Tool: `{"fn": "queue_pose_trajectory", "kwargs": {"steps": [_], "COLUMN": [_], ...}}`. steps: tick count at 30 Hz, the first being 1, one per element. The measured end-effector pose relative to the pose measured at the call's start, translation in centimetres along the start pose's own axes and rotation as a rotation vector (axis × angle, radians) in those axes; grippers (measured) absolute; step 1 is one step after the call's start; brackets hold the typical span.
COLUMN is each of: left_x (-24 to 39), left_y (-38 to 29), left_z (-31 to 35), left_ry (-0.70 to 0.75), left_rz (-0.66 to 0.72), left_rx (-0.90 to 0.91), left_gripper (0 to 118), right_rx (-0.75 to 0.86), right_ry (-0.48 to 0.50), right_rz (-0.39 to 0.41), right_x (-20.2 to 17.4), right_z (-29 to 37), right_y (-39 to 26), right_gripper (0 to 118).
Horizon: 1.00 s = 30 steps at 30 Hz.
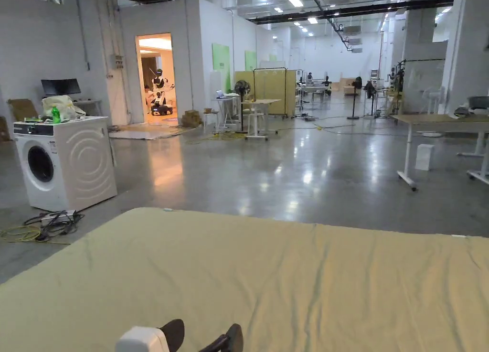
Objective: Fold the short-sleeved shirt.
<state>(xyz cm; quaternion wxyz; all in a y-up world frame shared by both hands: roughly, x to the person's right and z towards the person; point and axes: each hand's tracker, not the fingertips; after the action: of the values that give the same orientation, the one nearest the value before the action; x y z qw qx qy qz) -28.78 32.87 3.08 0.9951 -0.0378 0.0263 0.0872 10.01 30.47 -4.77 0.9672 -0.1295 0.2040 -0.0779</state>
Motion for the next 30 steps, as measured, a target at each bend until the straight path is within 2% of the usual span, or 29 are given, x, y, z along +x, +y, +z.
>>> {"fn": "queue_pose_trajectory", "kwargs": {"steps": [3, 5, 6, 7, 10, 12, 14, 19, 27, 30], "left_x": [2.8, 3.6, 3.4, 3.4, 3.8, 3.5, 4.3, 5.0, 5.5, 5.6], "left_y": [-0.3, -0.3, -0.3, -0.3, -0.1, 0.0, -0.1, 0.2, 1.1, 1.0], "left_z": [1.3, 2.2, 2.7, 3.1, 4.3, 4.3, 4.7, 4.5, 4.1, 4.0], "left_ry": [0.057, 0.056, 0.030, 0.005, 0.057, -0.009, 0.032, 0.027, 0.015, 0.029], "left_rz": [-0.145, -0.129, -0.132, -0.142, -0.182, -0.192, -0.212, -0.246, -0.241, -0.229], "left_rx": [-0.017, -0.020, -0.016, -0.005, 0.018, -0.035, -0.027, -0.024, -0.021, -0.028], "left_gripper": [63, 48, 37, 16, 2, 1, 0, 0, 0, 11], "right_rx": [0.049, 0.059, 0.057, 0.058, 0.068, 0.078, 0.097, 0.121, 0.138, 0.154], "right_ry": [-0.024, -0.041, -0.040, -0.039, -0.053, -0.081, -0.098, -0.134, -0.124, -0.126], "right_rz": [0.047, 0.046, 0.045, 0.046, 0.082, 0.113, 0.127, 0.160, 0.147, 0.170], "right_x": [0.2, 0.2, 0.2, 0.1, -0.1, -0.7, -0.8, -1.1, -1.0, -1.1], "right_z": [1.3, 2.4, 2.9, 3.5, 4.6, 5.3, 5.6, 6.0, 6.3, 6.4], "right_y": [0.1, 0.1, 0.0, -0.1, -0.4, -0.1, 0.0, 1.1, 1.6, 1.8], "right_gripper": [1, 1, 1, 1, 1, 1, 1, 1, 1, 15]}}
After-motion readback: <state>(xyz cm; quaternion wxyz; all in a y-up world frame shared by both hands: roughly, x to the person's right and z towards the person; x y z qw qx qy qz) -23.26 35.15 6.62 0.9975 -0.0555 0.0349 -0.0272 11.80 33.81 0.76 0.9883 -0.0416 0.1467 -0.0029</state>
